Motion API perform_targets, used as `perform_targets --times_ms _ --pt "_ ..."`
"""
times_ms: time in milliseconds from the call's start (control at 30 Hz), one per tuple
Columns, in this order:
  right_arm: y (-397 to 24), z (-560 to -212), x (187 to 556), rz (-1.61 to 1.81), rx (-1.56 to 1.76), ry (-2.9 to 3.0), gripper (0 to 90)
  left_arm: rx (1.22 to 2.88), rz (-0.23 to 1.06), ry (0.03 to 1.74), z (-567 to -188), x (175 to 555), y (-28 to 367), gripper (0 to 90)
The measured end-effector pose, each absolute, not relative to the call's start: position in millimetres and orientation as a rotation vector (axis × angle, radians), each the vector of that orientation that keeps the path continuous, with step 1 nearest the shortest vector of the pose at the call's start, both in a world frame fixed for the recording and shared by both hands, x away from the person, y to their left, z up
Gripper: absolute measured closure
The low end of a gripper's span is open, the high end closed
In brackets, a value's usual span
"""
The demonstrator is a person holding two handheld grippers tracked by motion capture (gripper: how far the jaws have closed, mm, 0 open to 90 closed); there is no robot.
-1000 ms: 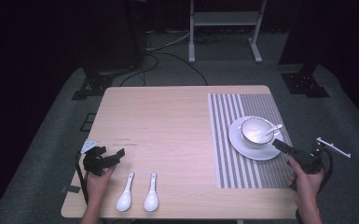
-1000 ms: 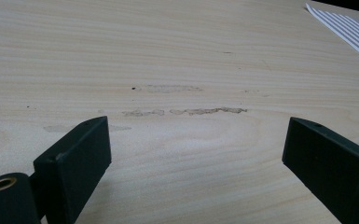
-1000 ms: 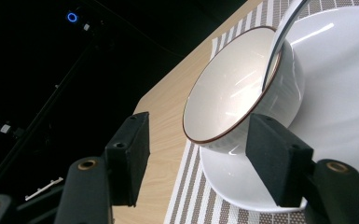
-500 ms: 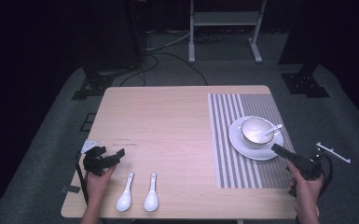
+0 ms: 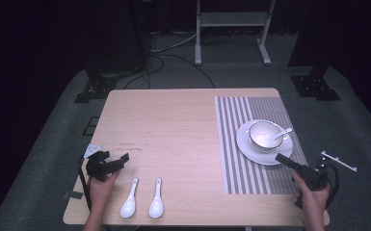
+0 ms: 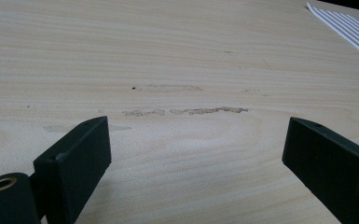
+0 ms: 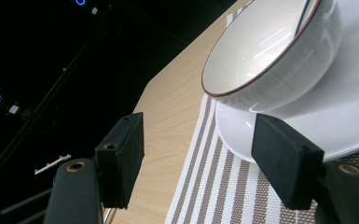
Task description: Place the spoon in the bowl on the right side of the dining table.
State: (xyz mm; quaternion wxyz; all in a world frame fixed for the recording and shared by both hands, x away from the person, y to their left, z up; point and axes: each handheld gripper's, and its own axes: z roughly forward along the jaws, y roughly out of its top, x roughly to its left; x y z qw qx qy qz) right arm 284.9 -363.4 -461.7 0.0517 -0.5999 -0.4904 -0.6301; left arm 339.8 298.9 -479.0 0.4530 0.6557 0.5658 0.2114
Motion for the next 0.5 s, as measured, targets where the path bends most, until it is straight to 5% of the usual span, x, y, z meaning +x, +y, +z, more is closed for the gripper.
perform_targets --times_ms 500 --pt "-347 -462 278 -1.906 -1.766 -1.547 33.5 1.620 0.523 1.396 -479 340 299 6.6"
